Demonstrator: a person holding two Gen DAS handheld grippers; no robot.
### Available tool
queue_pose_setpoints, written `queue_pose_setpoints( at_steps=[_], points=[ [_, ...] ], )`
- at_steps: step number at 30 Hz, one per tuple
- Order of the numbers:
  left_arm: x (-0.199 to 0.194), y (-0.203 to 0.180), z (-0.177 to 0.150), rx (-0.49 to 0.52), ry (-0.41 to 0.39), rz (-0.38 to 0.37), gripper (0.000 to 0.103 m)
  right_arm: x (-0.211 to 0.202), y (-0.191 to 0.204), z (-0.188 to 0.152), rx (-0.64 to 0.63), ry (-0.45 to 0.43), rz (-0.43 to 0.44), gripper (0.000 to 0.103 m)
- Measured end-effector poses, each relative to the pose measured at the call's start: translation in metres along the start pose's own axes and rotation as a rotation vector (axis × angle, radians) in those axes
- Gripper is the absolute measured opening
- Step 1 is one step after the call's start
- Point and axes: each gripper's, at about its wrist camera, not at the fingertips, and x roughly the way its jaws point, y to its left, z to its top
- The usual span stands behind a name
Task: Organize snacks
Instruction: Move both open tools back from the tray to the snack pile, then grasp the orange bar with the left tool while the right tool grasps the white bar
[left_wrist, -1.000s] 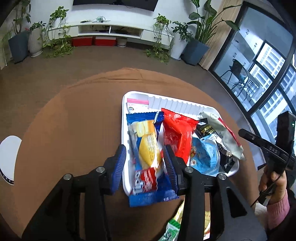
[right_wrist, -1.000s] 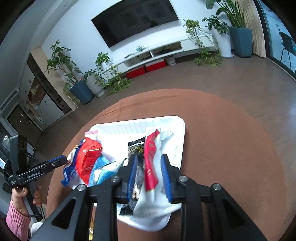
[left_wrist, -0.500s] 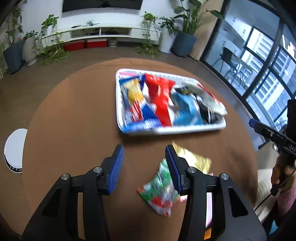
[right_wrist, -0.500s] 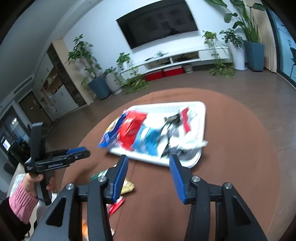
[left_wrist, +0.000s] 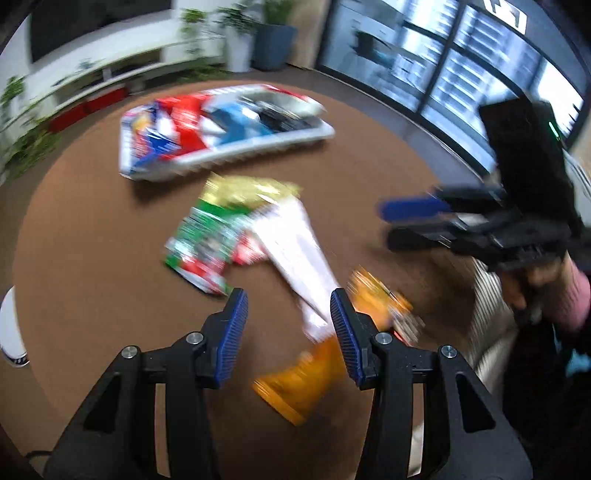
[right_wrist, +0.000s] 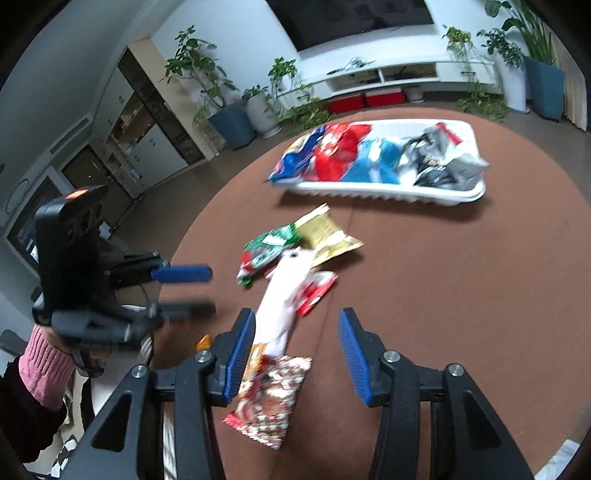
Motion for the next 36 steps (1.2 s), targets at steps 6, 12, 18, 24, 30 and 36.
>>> queue_pose_setpoints(
  at_steps=[6, 12, 18, 24, 30, 36],
  points=[
    [0.014, -0.031, -0.024, 0.118, 0.061, -0.015, 0.045, 0.025, 0.018, -0.004, -0.028, 0.062, 0.020, 0.050],
    [0.027, -0.038, -0.031, 0.166, 0.095, 0.002, 0.045, 0.054, 0.023, 0.000, -0.018, 0.116, 0.013, 0.050],
    [0.036, -0.039, -0.026, 0.191, 0.104, 0.027, 0.045, 0.070, 0.027, 0.005, -0.040, 0.135, -0.026, 0.050],
    [0.045, -0.036, -0.024, 0.183, 0.126, 0.022, 0.045, 0.080, 0.033, 0.003, -0.088, 0.158, -0.079, 0.049],
    [0.047, -0.038, -0.023, 0.192, 0.124, 0.029, 0.044, 0.082, 0.035, 0.004, -0.106, 0.159, -0.100, 0.047],
    [0.046, -0.039, -0.025, 0.197, 0.117, 0.043, 0.037, 0.085, 0.036, 0.005, -0.142, 0.156, -0.127, 0.032]
  ],
)
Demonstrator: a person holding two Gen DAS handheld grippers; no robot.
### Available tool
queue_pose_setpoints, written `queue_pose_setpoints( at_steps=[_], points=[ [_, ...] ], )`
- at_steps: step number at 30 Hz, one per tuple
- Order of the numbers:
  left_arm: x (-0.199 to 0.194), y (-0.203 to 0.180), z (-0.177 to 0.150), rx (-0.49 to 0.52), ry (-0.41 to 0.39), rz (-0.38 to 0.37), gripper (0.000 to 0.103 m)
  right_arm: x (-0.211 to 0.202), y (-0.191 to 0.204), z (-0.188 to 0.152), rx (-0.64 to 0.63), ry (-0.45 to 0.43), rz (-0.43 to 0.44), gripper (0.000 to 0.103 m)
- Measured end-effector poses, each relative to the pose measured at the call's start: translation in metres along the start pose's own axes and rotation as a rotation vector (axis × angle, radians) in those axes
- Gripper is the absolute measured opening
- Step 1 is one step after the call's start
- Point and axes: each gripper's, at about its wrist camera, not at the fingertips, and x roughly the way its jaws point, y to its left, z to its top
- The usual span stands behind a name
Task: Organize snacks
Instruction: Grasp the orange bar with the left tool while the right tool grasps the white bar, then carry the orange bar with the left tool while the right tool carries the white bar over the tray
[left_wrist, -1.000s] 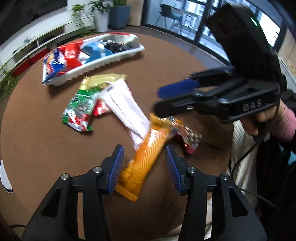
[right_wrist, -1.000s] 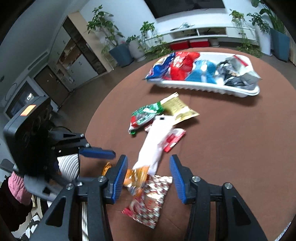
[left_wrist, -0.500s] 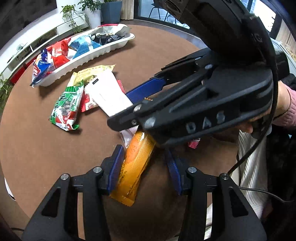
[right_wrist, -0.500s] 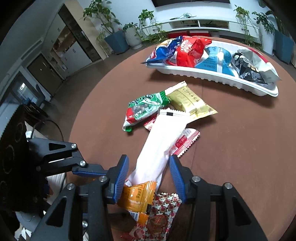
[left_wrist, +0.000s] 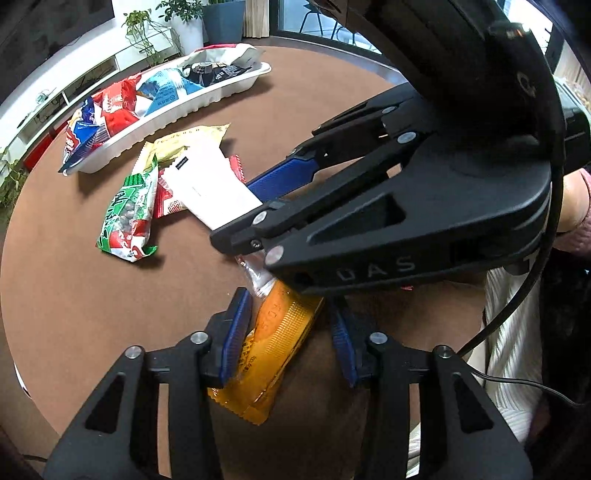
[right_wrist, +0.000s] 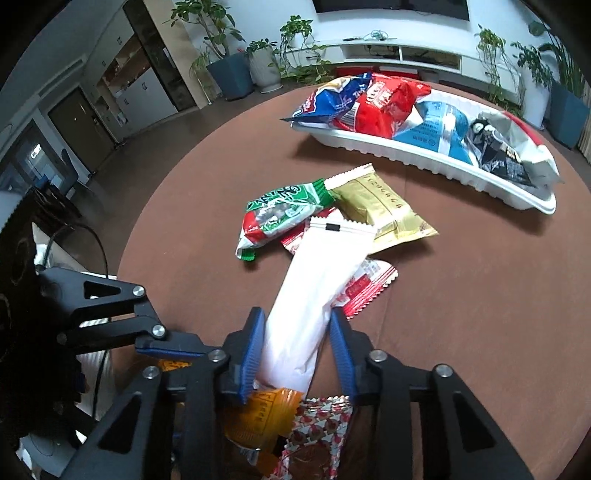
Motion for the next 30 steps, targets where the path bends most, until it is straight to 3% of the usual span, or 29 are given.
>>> queue_pose_setpoints(
  at_steps=[6, 11, 30],
  points=[
    [-0.003, -0.005, -0.002, 0.018, -0.004, 0.007, 0.023, -0.001, -0.003, -0.001, -0.011, -0.016, 0.015, 0.028],
    [-0.003, -0.003, -0.003, 0.004, -0.008, 0.000, 0.018, -0.006, -0.015, -0.005, 0.040, -0.030, 0.076, 0.026],
    [-0.018, 0.001, -0.006, -0.056, -0.053, -0.043, 0.018, -0.032, -0.053, -0.015, 0.199, -0.093, 0.201, 0.025]
  ],
)
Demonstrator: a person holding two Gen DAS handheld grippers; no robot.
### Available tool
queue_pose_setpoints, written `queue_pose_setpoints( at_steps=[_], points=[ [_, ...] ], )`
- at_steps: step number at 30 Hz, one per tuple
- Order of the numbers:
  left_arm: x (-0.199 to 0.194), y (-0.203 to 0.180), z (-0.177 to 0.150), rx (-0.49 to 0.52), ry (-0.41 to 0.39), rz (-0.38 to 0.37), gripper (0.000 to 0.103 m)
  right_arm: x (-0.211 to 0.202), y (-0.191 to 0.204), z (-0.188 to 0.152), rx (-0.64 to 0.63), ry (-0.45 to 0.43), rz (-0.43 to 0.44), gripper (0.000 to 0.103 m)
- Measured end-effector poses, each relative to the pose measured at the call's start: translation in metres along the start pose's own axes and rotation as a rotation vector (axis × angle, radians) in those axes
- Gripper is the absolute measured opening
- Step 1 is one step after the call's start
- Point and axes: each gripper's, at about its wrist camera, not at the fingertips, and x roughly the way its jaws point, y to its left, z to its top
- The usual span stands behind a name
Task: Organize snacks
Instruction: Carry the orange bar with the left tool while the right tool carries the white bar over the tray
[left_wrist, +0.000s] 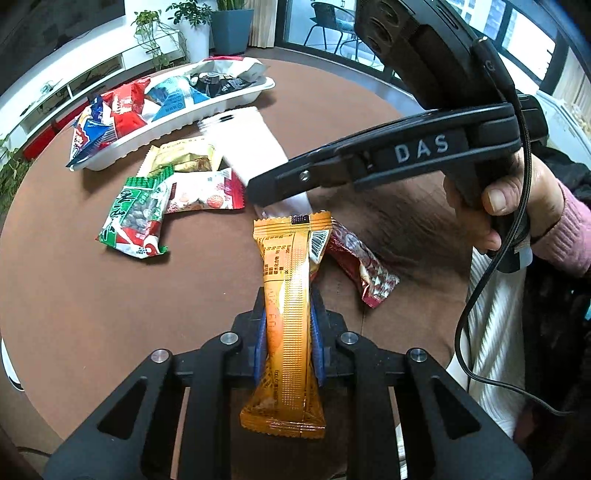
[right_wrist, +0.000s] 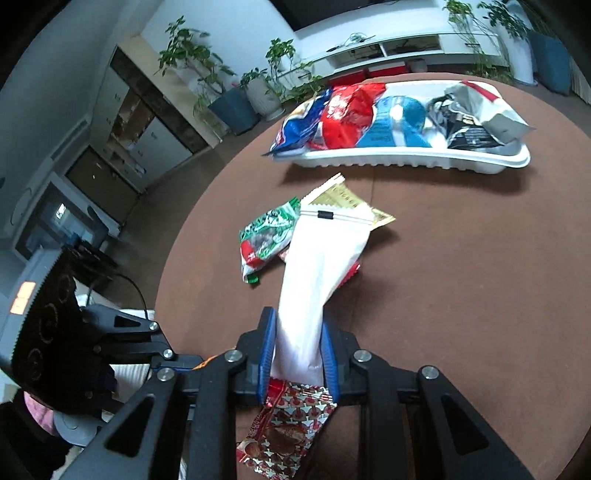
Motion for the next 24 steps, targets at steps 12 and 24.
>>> queue_pose_setpoints(
  at_steps=[12, 24],
  points=[
    [-0.016, 0.014, 0.001, -0.061, -0.042, 0.000, 0.018, -0.022, -0.015, 0.007, 0.060, -0.067, 0.025, 0.026],
    [-0.025, 0.034, 0.018, -0.130, -0.083, -0.005, 0.018, -0.040, -0.031, 0.011, 0.101, -0.107, 0.037, 0.026]
  ],
)
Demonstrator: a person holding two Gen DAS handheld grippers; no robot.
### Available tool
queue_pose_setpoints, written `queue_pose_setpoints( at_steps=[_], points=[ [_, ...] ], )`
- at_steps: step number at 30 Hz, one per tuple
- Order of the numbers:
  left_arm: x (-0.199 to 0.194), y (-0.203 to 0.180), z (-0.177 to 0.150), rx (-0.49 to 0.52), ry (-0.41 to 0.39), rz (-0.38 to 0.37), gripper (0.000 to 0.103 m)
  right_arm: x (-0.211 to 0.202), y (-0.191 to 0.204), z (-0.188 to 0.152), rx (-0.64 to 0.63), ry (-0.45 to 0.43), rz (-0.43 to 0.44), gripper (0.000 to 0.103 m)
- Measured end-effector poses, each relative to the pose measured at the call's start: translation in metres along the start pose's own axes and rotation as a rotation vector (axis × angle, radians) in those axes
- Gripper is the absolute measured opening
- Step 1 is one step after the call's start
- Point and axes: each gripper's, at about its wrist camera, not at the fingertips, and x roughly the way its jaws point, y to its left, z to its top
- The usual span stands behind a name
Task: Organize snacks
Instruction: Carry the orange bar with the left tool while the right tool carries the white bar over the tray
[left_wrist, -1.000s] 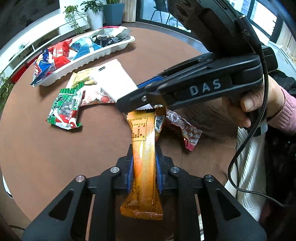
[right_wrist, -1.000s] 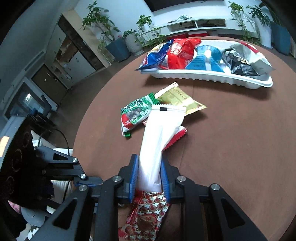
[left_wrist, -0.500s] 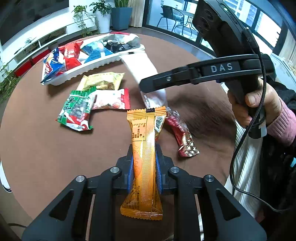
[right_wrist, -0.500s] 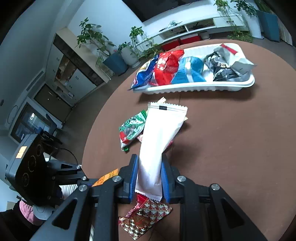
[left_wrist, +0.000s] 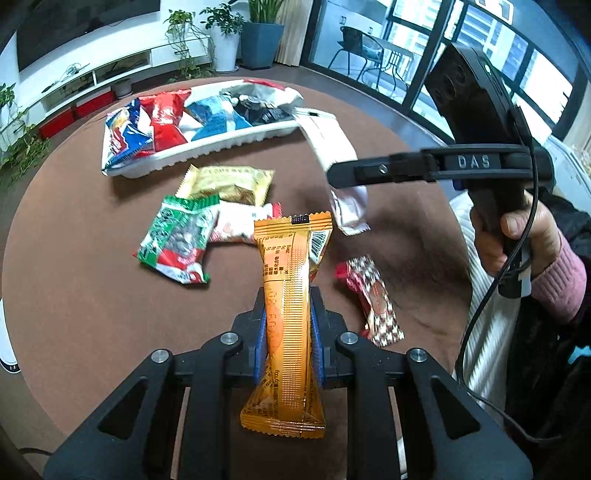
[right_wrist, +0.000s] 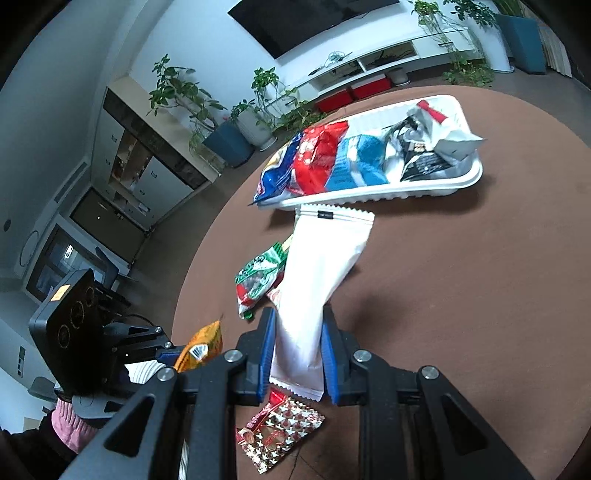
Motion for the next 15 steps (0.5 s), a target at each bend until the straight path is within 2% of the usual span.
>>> queue_pose_setpoints(
  at_steps=[15],
  points=[
    [-0.002, 0.040, 0.056, -0.112, -0.055, 0.015, 0.018, -0.021, -0.017, 0.037, -0.003, -0.055, -0.047, 0.025]
  ],
)
